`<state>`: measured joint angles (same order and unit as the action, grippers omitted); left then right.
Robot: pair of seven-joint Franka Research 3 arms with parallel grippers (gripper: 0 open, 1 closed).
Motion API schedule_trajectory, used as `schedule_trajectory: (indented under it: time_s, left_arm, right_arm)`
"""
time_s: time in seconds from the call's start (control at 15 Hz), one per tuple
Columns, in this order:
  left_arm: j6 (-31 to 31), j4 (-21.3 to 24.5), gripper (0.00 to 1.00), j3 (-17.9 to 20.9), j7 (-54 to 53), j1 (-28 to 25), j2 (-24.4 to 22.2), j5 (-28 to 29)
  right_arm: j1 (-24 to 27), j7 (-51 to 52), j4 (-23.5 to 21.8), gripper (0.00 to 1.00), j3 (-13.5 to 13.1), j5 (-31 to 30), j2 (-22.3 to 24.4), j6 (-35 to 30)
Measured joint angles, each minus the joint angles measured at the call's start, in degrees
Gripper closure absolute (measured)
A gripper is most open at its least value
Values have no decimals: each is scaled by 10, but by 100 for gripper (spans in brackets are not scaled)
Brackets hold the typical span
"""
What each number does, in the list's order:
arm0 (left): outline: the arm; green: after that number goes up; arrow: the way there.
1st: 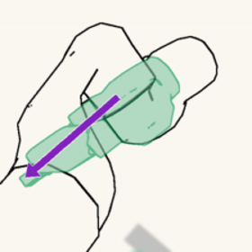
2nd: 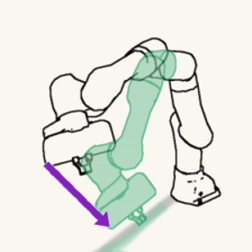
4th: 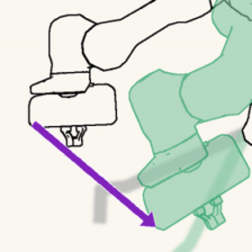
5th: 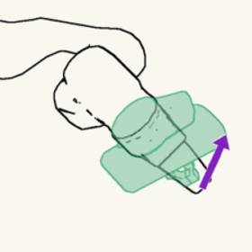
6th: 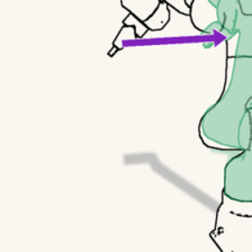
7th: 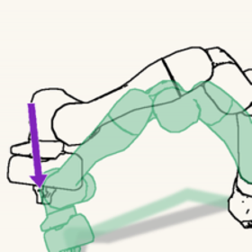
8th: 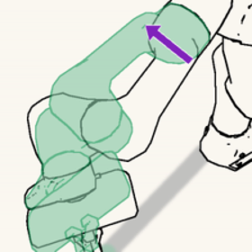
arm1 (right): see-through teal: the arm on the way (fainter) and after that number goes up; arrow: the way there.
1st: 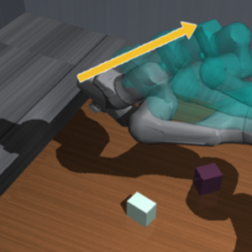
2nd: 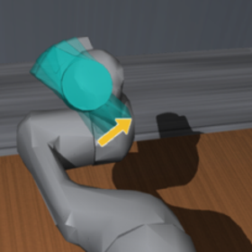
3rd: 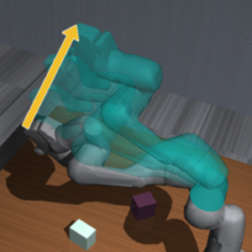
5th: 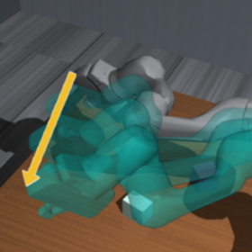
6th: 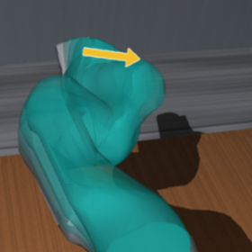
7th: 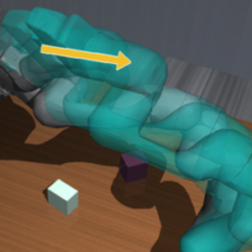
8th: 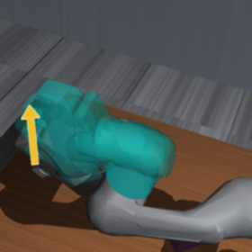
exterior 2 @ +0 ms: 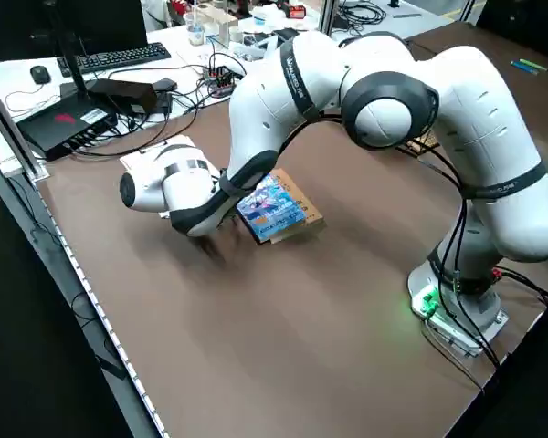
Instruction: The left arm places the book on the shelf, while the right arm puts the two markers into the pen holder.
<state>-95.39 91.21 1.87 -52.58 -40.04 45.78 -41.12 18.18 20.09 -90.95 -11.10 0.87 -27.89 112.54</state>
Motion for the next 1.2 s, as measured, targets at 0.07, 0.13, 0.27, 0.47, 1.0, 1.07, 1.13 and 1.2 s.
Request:
schedule_trajectory:
  time_s: [0.07, 0.13, 0.27, 0.47, 1.0, 1.07, 1.13, 1.2]
  left_arm:
    - [0, 0, 0, 0, 0, 1, 2, 0]
    - [0, 0, 0, 0, 0, 1, 3, 0]
    - [0, 0, 1, -1, 1, 2, 5, 0]
    - [-1, -1, 31, 0, 2, 1, 5, 0]
    - [-2, -1, 47, -1, 1, 1, 12, 0]
    - [-2, -1, 47, -1, 1, 1, 14, 0]
    - [-2, -1, 48, -1, 0, 1, 16, 0]
    - [-2, -1, 50, -1, 0, 1, 18, 0]
  right_arm:
    - [9, 0, 0, 16, 0, 0, -13, 11]
    - [19, 0, -1, 23, 0, 0, -25, 25]
    - [35, 1, -2, 29, 0, 0, -45, 53]
    - [44, 3, -5, 44, 0, 0, -78, 79]
    - [74, 64, -20, 51, 0, -7, -97, 106]
    - [76, 67, -20, 51, 0, -7, -103, 108]
    - [76, 69, -21, 52, 0, -7, -108, 109]
    - [76, 73, -23, 52, 0, -7, -112, 109]
